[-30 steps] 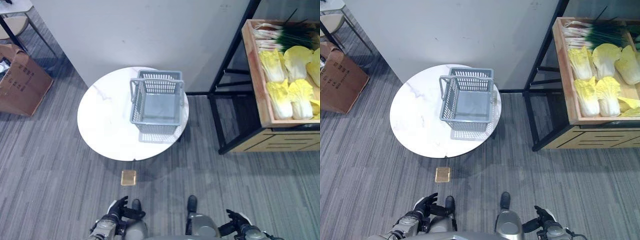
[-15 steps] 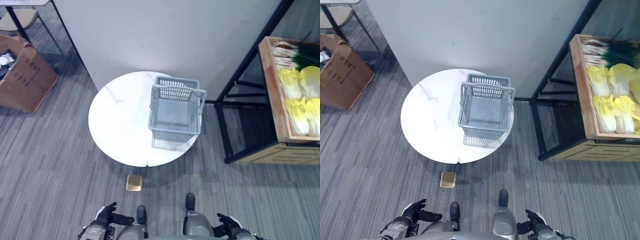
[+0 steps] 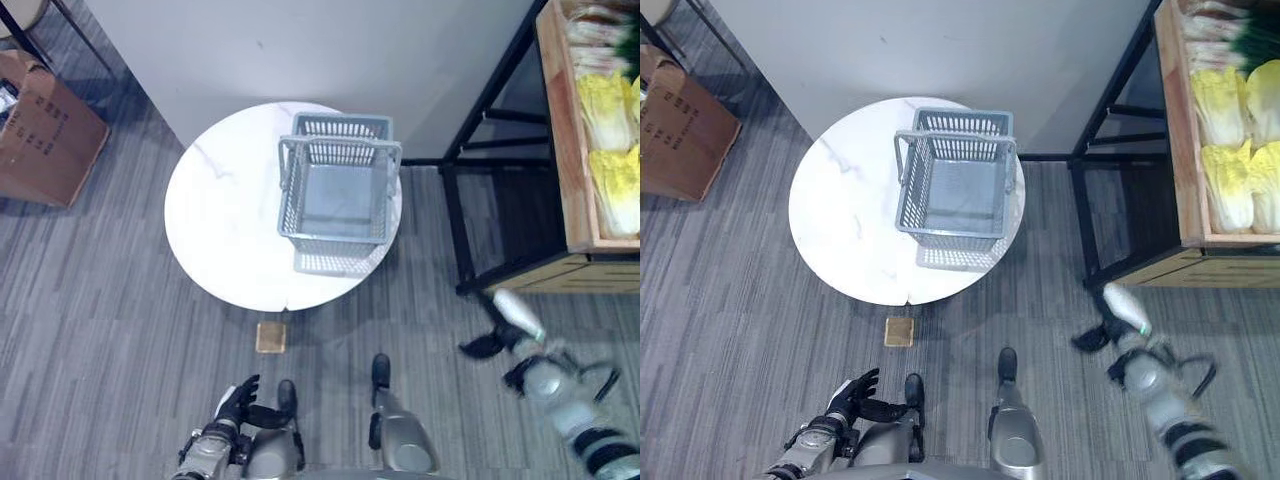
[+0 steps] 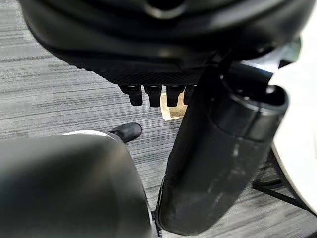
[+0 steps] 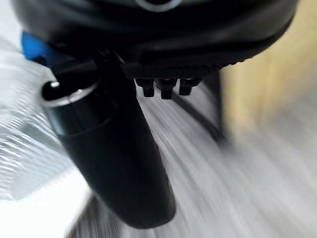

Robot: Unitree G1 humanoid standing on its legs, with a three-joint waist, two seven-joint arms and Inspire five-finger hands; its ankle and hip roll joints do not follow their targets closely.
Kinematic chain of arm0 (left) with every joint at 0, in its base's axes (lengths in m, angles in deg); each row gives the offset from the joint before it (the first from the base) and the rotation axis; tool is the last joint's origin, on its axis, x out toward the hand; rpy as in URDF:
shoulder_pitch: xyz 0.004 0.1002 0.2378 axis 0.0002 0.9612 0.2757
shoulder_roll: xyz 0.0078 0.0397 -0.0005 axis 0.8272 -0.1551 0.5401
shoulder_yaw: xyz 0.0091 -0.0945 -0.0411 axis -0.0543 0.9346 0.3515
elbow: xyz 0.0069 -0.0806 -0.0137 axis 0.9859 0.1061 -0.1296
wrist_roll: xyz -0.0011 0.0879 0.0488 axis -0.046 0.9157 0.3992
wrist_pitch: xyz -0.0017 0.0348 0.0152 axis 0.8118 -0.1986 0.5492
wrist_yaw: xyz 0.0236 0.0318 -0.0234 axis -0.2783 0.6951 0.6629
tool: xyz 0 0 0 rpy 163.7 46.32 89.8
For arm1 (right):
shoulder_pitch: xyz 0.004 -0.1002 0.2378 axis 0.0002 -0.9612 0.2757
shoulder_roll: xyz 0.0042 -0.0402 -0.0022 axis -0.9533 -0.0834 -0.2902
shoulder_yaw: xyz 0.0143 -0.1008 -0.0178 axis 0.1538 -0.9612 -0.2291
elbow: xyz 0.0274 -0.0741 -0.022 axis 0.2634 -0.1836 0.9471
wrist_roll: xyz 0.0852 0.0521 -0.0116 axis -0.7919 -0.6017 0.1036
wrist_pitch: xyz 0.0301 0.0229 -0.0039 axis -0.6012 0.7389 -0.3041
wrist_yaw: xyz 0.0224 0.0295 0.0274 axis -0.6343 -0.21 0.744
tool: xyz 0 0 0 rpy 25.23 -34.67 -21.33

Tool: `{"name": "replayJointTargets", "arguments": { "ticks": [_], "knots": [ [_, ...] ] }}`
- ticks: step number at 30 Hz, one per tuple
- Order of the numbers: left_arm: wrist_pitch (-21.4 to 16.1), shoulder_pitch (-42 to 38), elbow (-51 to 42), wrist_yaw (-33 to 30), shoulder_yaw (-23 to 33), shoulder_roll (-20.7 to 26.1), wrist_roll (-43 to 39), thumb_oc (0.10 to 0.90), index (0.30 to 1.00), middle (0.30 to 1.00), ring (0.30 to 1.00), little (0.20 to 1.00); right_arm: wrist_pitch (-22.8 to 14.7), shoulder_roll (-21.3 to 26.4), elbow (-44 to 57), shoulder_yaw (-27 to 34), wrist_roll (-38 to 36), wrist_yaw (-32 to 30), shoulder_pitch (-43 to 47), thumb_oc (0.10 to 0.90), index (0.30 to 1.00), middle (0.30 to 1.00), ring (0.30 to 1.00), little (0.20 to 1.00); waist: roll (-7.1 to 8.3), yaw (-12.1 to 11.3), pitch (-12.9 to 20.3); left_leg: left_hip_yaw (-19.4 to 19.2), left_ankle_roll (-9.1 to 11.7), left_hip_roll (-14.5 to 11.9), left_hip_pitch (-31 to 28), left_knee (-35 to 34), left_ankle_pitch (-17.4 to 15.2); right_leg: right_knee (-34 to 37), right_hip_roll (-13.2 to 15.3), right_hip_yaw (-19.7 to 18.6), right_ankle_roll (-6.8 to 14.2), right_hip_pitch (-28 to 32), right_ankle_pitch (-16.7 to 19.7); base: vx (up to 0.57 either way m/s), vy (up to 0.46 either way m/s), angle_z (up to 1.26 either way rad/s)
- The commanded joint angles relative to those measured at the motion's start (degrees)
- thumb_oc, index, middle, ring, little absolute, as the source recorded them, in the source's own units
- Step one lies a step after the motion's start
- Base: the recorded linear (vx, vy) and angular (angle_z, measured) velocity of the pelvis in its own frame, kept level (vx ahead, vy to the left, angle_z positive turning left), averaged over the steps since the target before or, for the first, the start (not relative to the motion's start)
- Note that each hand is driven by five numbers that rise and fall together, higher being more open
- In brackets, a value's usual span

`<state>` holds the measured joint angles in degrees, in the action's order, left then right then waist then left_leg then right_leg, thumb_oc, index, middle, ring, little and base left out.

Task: Get the vegetables into the basket

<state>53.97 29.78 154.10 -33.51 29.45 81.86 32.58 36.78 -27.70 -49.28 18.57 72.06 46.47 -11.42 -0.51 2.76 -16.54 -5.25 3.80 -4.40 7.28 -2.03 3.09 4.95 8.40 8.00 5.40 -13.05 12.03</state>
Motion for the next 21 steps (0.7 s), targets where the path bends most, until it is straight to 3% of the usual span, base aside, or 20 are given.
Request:
{"name": "replayJointTargets", "arguments": {
  "ticks": [1,3,4,8,9,10,12,14,21],
  "knots": [
    [-0.46,-0.22,1.52,-1.25,0.71,3.0,1.14,0.9,1.0,1.0,1.0,1.0,-3.05,5.53,10.98,1.97,11.73,-6.87,9.63,0.9,1.0,1.0,1.0,1.0,3.48,-1.27,0.05,1.5,-0.57,-0.26,2.8,2.69,-0.84,-2.87,5.66,-1.47,5.0,1.03,0.75,0.0,0.0,0.0],
    [-0.33,-0.4,1.55,-1.41,0.73,2.99,1.39,0.9,1.0,1.0,1.0,1.0,-2.77,6.4,11.98,1.48,13.01,-7.5,11.63,0.9,1.0,1.0,1.0,1.0,3.48,-1.53,0.11,1.67,-0.61,-0.18,2.87,2.38,-0.74,-2.8,5.73,-1.37,5.03,1.0,0.76,0.01,-0.001,0.03],
    [0.11,-0.55,1.88,-1.27,0.54,3.05,1.6,0.9,1.0,1.0,1.0,1.0,-2.28,7.83,14.68,-0.5,14.57,-7.46,16.95,0.9,1.0,1.0,1.0,1.0,3.61,-2.49,0.21,1.92,-0.64,-0.09,2.98,1.84,-0.46,-2.87,5.81,-1.06,5.03,0.99,0.64,0.01,-0.008,0.08],
    [0.77,-0.58,2.12,-1.26,0.31,3.02,1.47,0.9,1.0,1.0,1.0,1.0,-2.61,6.83,17.1,-6.37,13.67,-6.44,26.09,0.9,1.0,1.0,1.0,1.0,3.78,-3.69,-0.06,2.45,-0.58,-0.07,3.14,1.29,-0.02,-3.18,5.82,-0.51,4.92,1.08,0.28,0.0,-0.014,0.12],
    [0.95,-0.53,2.26,-1.32,-0.13,3.29,1.32,0.9,1.0,1.0,1.0,1.0,-2.37,5.99,14.27,-10.51,13.22,-6.02,31.48,0.9,1.0,1.0,1.0,1.0,3.77,-4.72,-0.25,2.85,-0.56,-0.03,3.23,1.17,0.11,-3.21,5.82,-0.06,4.87,1.22,0.13,-0.01,-0.019,0.21],
    [0.95,-0.55,2.27,-1.32,0.02,3.23,1.31,0.9,1.0,1.0,1.0,1.0,-2.4,5.92,13.99,-10.89,13.19,-6.12,31.91,0.9,1.0,1.0,1.0,1.0,3.74,-4.57,-0.3,2.86,-0.56,-0.03,3.22,1.17,0.11,-3.21,5.82,-0.05,4.86,1.23,0.12,-0.02,-0.027,0.2],
    [1.05,-0.88,3.41,-1.76,-0.65,3.82,0.52,0.9,1.0,1.0,1.0,1.0,-1.53,4.55,8.86,-20.13,12.7,-5.27,45.86,0.9,1.0,1.0,1.0,1.0,3.88,-6.44,-1.17,3.54,-0.38,-0.05,3.71,1.06,0.61,-3.48,5.77,0.58,4.61,1.17,-0.09,-0.04,-0.022,0.28],
    [0.95,-1.28,4.14,-2.41,-1.09,4.11,-0.44,0.9,1.0,1.0,1.0,1.0,-0.51,1.8,0.61,-25.28,11.55,-5.91,54.65,0.9,1.0,1.0,1.0,1.0,3.87,-7.62,-1.78,3.92,-0.2,-0.16,4.3,0.92,1.11,-3.61,5.59,0.74,4.32,0.71,-0.08,-0.04,-0.02,0.25],
    [0.29,-2.02,4.53,-3.49,-3.28,4.31,-2.4,0.9,1.0,1.0,1.0,1.0,1.67,-4.56,-16.62,-31.42,8.59,-7.05,66.91,0.9,1.0,1.0,1.0,1.0,3.91,-9.4,-2.59,4.92,0.08,-0.6,5.22,0.28,2.1,-3.68,5.01,0.99,3.9,0.06,-0.06,-0.01,-0.014,0.1]
  ]
}}
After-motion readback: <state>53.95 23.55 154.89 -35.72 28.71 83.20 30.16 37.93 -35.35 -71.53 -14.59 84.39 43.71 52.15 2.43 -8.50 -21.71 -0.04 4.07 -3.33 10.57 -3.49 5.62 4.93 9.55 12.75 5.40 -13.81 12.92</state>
